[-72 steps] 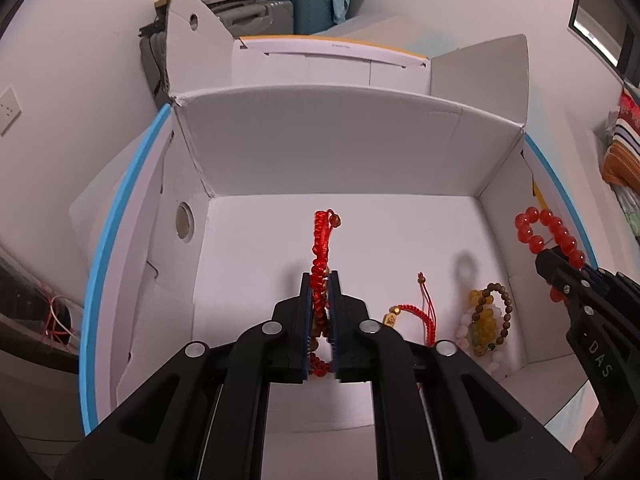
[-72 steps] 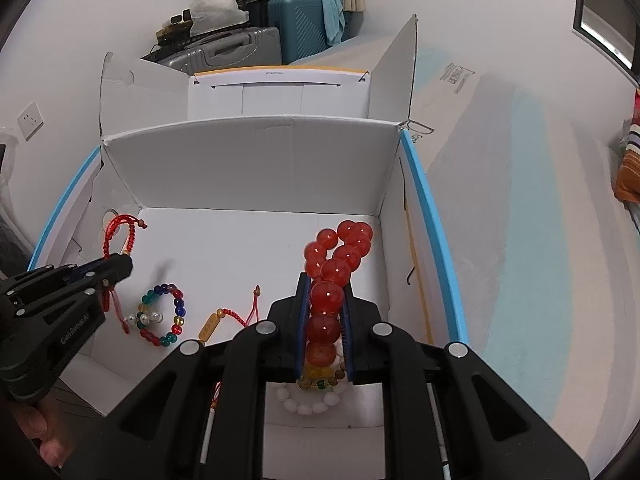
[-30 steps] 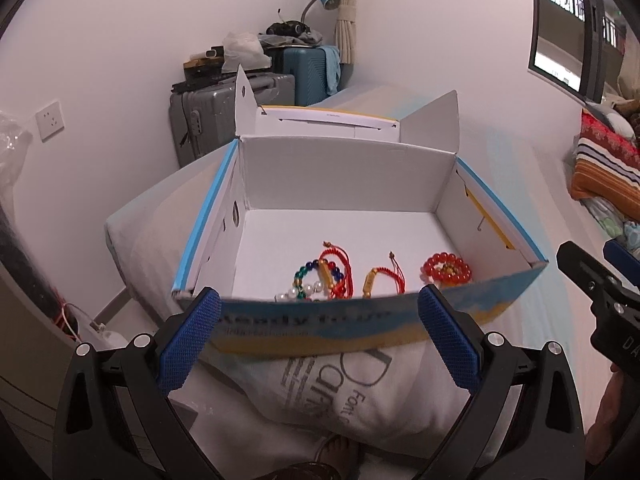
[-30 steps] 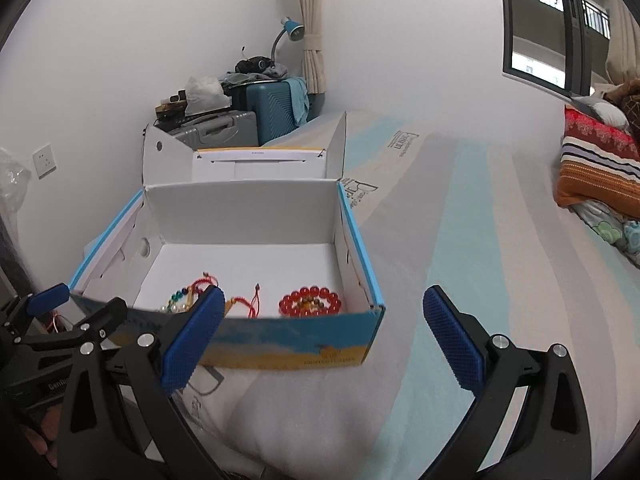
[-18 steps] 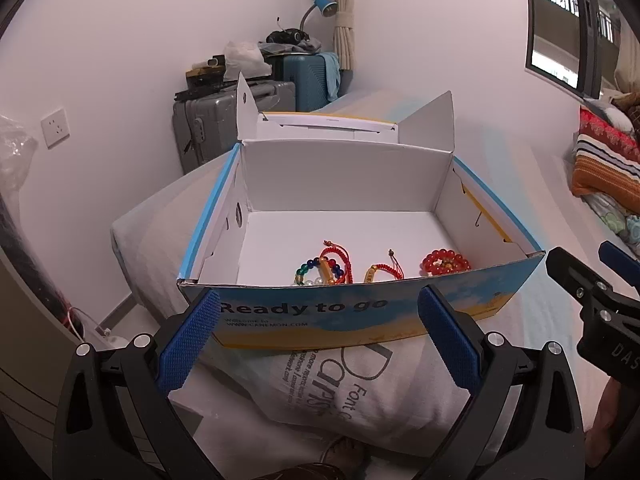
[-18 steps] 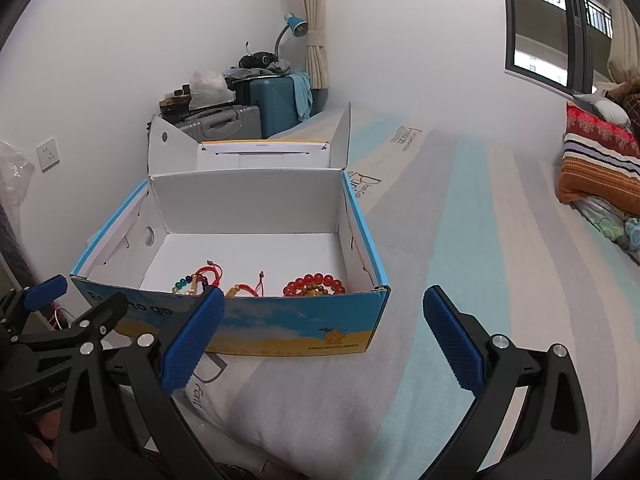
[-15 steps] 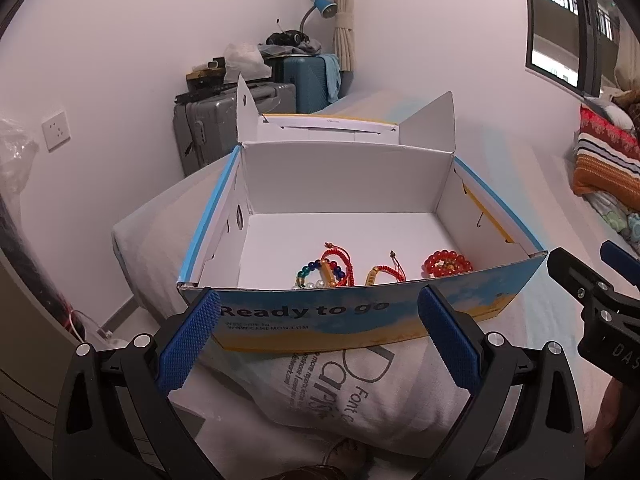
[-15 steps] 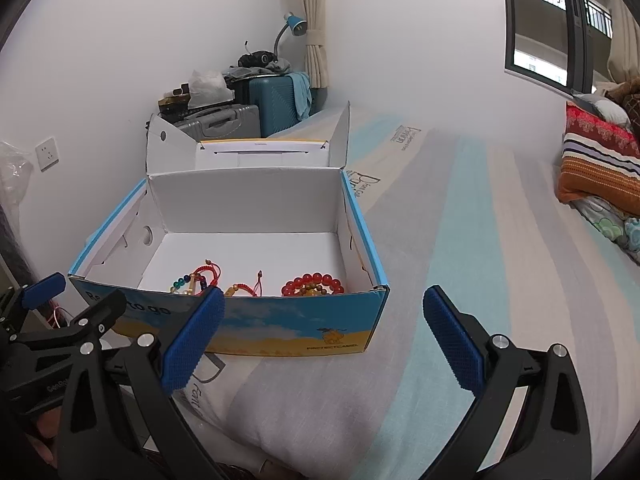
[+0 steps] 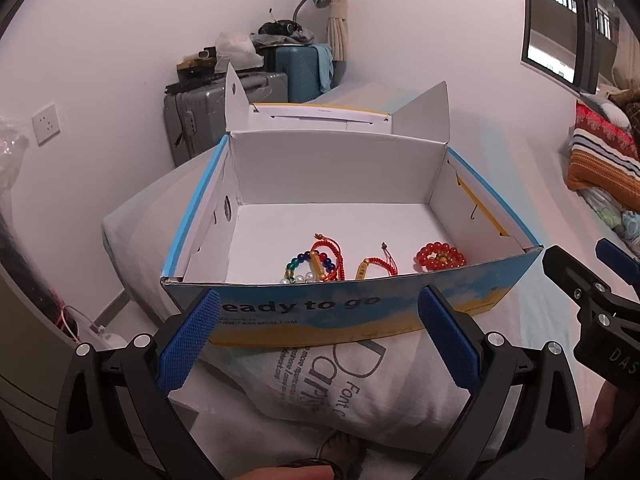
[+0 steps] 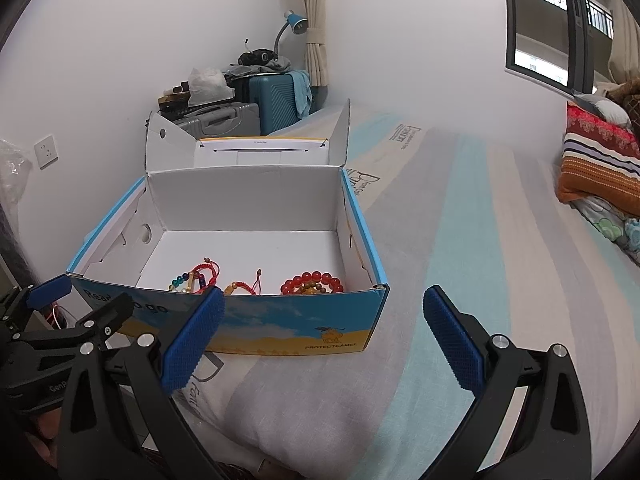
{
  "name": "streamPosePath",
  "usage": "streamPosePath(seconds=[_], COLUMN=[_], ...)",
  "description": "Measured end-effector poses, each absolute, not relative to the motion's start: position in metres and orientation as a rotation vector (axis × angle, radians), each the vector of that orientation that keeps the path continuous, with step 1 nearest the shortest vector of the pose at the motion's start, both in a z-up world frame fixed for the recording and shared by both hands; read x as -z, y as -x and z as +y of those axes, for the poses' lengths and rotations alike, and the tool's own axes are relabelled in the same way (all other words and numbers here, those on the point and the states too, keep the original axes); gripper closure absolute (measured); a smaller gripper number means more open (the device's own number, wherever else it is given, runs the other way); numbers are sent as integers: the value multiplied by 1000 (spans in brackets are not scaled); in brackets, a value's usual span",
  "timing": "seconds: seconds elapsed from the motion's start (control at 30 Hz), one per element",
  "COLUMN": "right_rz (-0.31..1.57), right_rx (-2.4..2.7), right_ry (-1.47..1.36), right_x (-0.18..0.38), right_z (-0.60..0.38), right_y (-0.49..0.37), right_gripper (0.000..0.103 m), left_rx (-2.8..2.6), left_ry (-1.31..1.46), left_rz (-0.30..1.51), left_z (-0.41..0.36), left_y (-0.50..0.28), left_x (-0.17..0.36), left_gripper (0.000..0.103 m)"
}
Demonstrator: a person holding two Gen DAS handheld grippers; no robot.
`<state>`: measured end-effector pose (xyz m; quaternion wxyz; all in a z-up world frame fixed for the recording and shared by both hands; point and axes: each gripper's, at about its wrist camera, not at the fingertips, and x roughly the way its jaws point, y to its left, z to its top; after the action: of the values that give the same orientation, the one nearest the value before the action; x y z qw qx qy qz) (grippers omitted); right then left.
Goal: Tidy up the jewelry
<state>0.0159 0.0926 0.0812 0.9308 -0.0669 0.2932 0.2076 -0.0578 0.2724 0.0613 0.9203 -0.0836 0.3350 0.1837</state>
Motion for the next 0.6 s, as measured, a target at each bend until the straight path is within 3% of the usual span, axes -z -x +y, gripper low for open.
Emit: streamPosePath(seconds=[0.6], right_rz=[610], right_rx=[-429], right_ry=[149], right_x=[-77], right_z=[98], right_y=[-15], right_gripper=[8], left_rx=[-412], left_ry=[142], left_rz=[664], left_z=[267], left_y=[57], left_x=[-60], left_gripper=[5])
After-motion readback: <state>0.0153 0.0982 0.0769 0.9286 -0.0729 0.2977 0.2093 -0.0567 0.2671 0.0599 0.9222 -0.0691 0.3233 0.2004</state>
